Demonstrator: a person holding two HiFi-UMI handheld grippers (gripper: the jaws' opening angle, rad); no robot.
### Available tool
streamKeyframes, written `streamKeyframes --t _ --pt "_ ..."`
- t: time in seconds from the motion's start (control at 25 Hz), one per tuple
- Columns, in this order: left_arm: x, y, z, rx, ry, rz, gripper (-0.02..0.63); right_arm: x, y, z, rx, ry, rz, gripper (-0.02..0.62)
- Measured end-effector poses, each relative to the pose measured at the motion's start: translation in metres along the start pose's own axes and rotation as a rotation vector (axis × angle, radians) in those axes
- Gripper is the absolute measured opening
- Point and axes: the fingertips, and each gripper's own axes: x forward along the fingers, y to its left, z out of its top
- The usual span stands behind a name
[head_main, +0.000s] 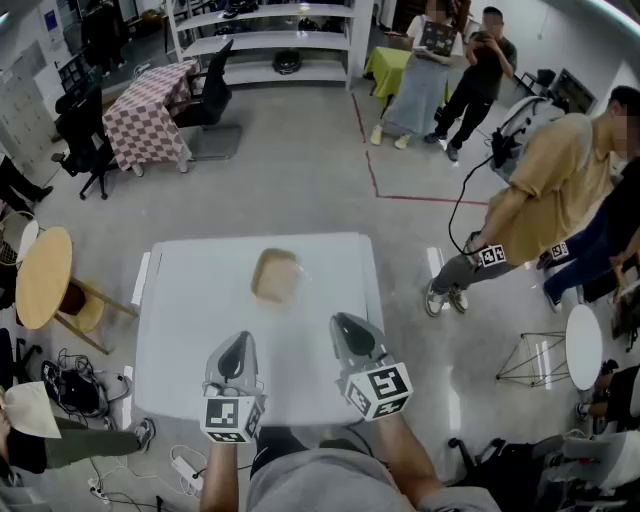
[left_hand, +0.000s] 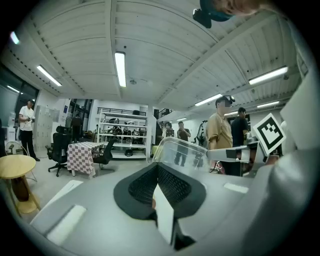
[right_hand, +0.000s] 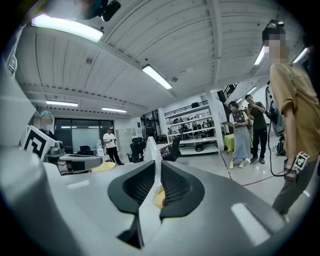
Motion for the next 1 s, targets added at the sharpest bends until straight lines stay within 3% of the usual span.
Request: streamKeyframes --t 0.36,1.0 --pt "-0.034 -0.028 0.008 0.006 -0.035 0.025 0.011 -0.047 0.005 0.002 -0.053 -0.032 0.005 0.04" --pt "-0.073 -0.05 -0.011 -0.004 -0.021 0.08 0.011 -0.084 0.011 -0.02 -0.068 -0.023 0.04 0.043"
